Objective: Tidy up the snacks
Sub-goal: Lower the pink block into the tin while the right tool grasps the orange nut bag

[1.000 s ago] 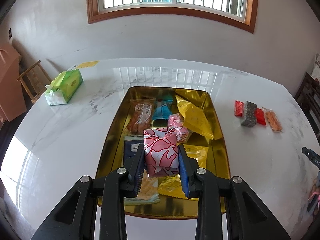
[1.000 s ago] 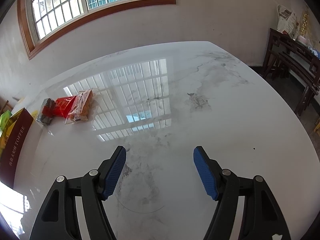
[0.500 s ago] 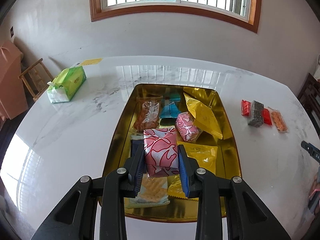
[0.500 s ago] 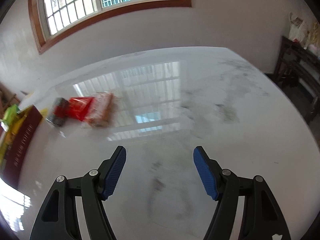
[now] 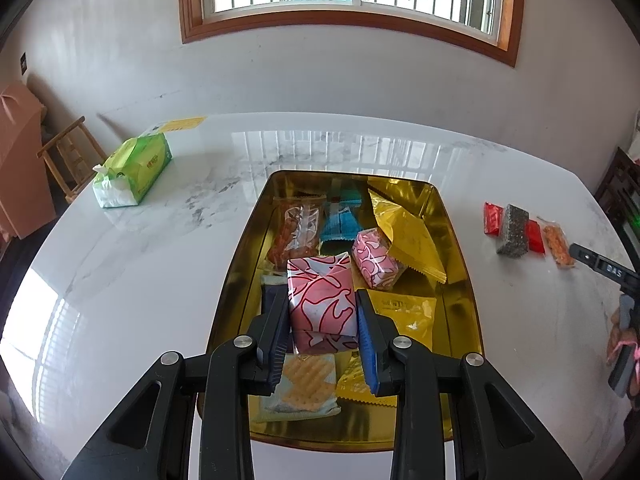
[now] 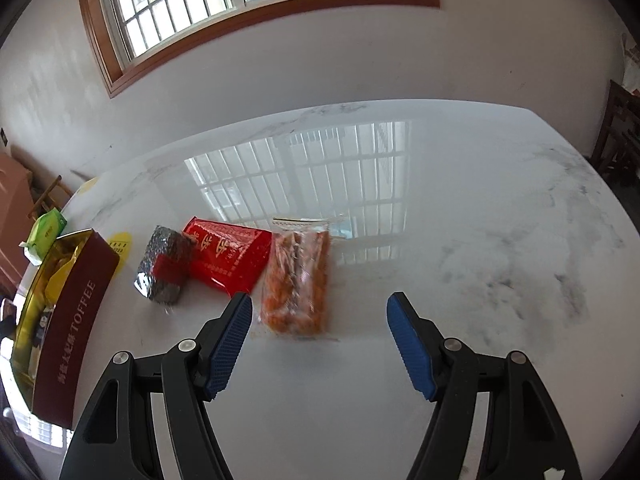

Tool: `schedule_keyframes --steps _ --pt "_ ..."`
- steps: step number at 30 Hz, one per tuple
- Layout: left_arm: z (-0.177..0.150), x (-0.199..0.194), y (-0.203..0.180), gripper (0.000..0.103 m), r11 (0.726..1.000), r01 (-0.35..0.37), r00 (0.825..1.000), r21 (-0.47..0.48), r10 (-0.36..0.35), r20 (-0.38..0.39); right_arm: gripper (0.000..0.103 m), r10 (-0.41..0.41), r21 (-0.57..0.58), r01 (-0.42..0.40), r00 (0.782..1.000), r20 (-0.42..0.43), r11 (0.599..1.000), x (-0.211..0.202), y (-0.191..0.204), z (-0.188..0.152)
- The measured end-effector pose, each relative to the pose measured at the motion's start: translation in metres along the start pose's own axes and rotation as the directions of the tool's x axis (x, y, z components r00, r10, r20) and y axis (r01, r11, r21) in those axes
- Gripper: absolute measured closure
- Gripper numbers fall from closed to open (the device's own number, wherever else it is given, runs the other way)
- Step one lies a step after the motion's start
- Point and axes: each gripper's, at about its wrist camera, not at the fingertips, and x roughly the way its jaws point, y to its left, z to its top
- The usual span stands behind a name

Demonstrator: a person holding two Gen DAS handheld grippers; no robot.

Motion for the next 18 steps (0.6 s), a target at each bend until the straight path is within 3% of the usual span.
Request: schedule_keyframes --steps 11,14,16,18 --pt "0.003 -0.002 -0.002 0.071 1.000 0.011 1.000 0.001 -0.011 0.004 0.036 -0.044 -0.043 0.040 0.996 -0.077 0.998 0.032 0.012 0.012" --pt "0.003 -0.001 -0.001 0.071 1.000 0.013 1.000 0.000 -0.013 0.002 0.046 -0.065 -0.072 0.059 0.994 -0.085 0.996 0.037 0.016 0.015" --pt "0.004 -0.001 -0.002 0.071 1.000 0.014 1.000 -0.002 -0.014 0.000 0.066 -0.090 -0.104 0.081 0.992 -0.089 0.991 0.039 0.019 0.017" --pt "0.004 -0.001 -0.002 0.071 1.000 0.015 1.000 -0.003 -0.015 -0.001 0.069 -0.106 -0.125 0.094 0.990 -0.091 0.988 0.039 0.021 0.017"
